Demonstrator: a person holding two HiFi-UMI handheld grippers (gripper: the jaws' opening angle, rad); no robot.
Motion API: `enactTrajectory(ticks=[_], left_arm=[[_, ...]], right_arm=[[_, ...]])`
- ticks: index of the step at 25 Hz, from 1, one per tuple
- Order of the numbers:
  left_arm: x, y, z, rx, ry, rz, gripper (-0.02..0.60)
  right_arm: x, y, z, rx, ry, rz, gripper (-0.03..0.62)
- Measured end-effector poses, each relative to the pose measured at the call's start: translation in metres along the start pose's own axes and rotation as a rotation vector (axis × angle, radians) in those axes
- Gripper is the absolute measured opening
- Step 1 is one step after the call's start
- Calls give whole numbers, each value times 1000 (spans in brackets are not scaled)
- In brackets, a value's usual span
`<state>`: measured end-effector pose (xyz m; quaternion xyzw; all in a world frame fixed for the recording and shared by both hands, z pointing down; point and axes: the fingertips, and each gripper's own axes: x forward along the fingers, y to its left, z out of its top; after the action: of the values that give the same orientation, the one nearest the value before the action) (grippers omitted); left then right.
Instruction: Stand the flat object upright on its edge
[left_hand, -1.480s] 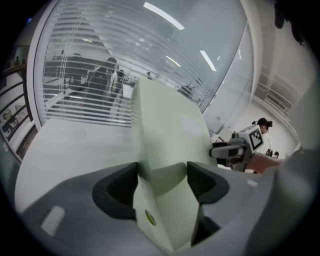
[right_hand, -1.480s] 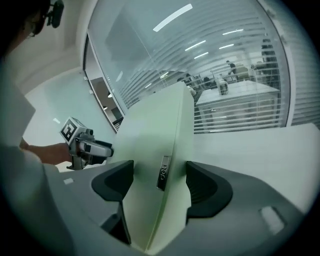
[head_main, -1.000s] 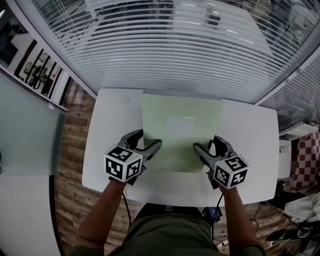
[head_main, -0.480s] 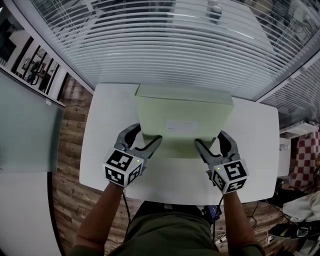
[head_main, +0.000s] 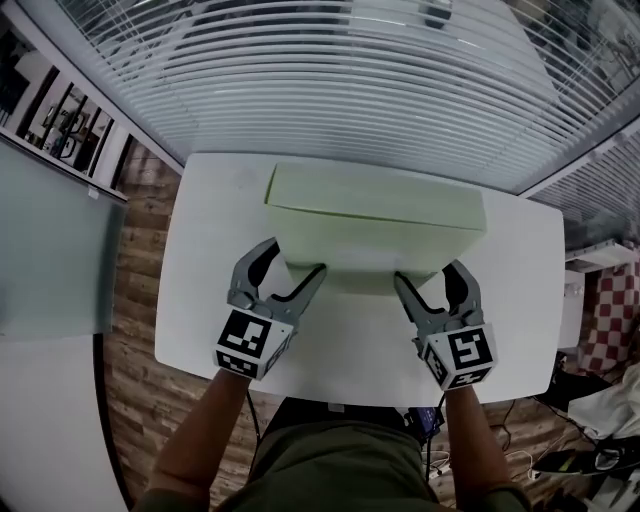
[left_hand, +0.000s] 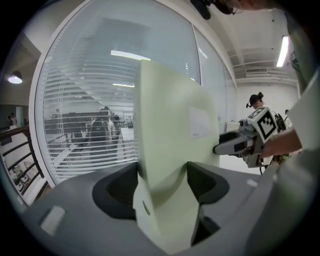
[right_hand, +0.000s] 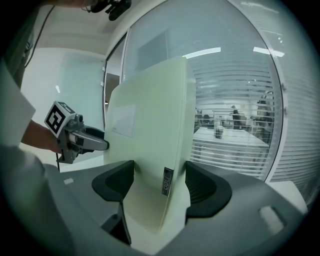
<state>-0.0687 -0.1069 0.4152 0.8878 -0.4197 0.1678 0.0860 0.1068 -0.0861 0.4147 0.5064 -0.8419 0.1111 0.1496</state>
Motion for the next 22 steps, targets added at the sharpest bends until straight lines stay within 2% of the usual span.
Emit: enactTrajectory(ticks=[8, 12, 22], left_arm=[[6, 2, -15, -5, -33, 18, 305], [9, 2, -16, 28, -35, 30, 305], [16, 3, -21, 56, -40, 41, 305]], right_arm=[[8, -2, -3, -53, -24, -27, 330], [12, -1, -7, -89, -31, -47, 330], [21, -3, -14, -95, -32, -52, 330]])
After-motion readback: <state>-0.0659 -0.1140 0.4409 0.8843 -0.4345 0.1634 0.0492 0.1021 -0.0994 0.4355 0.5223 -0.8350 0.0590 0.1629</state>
